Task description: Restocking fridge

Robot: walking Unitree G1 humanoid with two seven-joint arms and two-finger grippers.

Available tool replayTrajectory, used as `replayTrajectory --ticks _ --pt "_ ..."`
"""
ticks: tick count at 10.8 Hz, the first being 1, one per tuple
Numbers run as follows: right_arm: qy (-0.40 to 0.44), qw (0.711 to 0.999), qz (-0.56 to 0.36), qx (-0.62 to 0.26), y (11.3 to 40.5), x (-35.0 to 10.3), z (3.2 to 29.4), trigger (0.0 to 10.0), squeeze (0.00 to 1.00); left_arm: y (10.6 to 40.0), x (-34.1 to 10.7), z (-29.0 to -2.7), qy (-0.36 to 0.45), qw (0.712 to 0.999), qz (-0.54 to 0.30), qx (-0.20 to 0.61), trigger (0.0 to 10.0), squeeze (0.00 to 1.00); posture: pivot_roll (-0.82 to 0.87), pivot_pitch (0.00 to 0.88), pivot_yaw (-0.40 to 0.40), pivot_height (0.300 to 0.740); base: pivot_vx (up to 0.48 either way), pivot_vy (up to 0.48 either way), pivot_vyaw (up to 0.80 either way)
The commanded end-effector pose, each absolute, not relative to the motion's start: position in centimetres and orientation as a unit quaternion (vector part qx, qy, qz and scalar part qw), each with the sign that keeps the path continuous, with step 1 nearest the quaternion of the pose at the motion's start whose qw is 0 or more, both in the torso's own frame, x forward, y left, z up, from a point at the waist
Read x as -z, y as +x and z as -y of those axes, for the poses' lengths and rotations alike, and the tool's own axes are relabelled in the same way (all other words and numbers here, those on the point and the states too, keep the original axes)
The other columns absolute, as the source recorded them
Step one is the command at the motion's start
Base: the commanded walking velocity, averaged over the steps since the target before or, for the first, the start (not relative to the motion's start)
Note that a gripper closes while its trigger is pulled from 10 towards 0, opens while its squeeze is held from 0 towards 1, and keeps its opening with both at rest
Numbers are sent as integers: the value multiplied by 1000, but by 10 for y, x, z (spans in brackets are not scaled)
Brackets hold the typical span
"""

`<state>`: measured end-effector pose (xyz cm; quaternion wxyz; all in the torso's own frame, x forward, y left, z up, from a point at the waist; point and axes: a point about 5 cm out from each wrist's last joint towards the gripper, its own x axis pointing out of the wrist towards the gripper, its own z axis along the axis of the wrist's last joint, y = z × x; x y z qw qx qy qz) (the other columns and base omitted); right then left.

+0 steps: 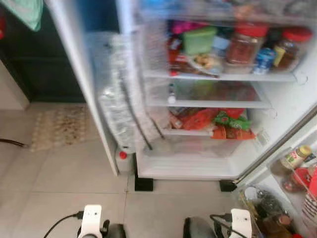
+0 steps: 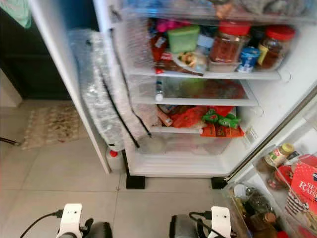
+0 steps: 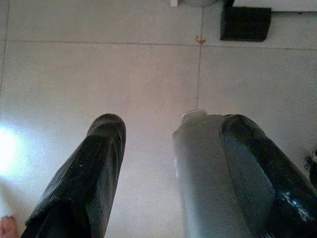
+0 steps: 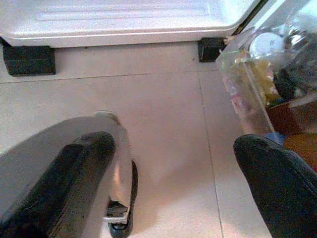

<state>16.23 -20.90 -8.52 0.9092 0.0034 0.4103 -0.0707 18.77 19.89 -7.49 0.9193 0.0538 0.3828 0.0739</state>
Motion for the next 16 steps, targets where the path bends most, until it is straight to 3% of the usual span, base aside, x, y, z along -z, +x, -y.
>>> replayTrajectory --ticks 1,3,8,9,10,11,12,16 --pt "-20 901 -431 50 150 91 204 10000 0 182 78 -202 58 914 -396 -71 10000 0 -199 104 -34 636 0 277 0" --pt "-58 915 -395 60 155 86 206 10000 0 183 78 -200 60 914 -396 -67 10000 0 -207 108 -36 636 0 277 0" --pt "-84 926 -369 -11 162 82 200 10000 0 183 78 -199 63 914 -397 -60 10000 0 -202 108 -32 636 0 280 0" --pt "-72 939 -337 -9 183 71 202 10000 0 183 78 -200 63 913 -398 -60 10000 0 -206 107 -29 636 0 277 0" --pt "-71 980 -185 -8 230 30 207 10000 0 183 78 -200 64 913 -398 -58 10000 0 -206 106 -26 636 0 281 0" --pt "-85 984 -157 21 226 26 215 10000 0 183 78 -200 63 913 -399 -58 10000 0 -208 103 -22 636 0 281 0" --pt "-98 954 -277 56 221 44 224 10000 0 183 78 -200 63 913 -400 -57 10000 0 -209 100 -19 636 0 277 0" --pt "-10 932 -355 76 202 63 221 10000 0 180 80 -202 62 908 -410 -54 10000 0 -210 84 -15 636 0 277 0"
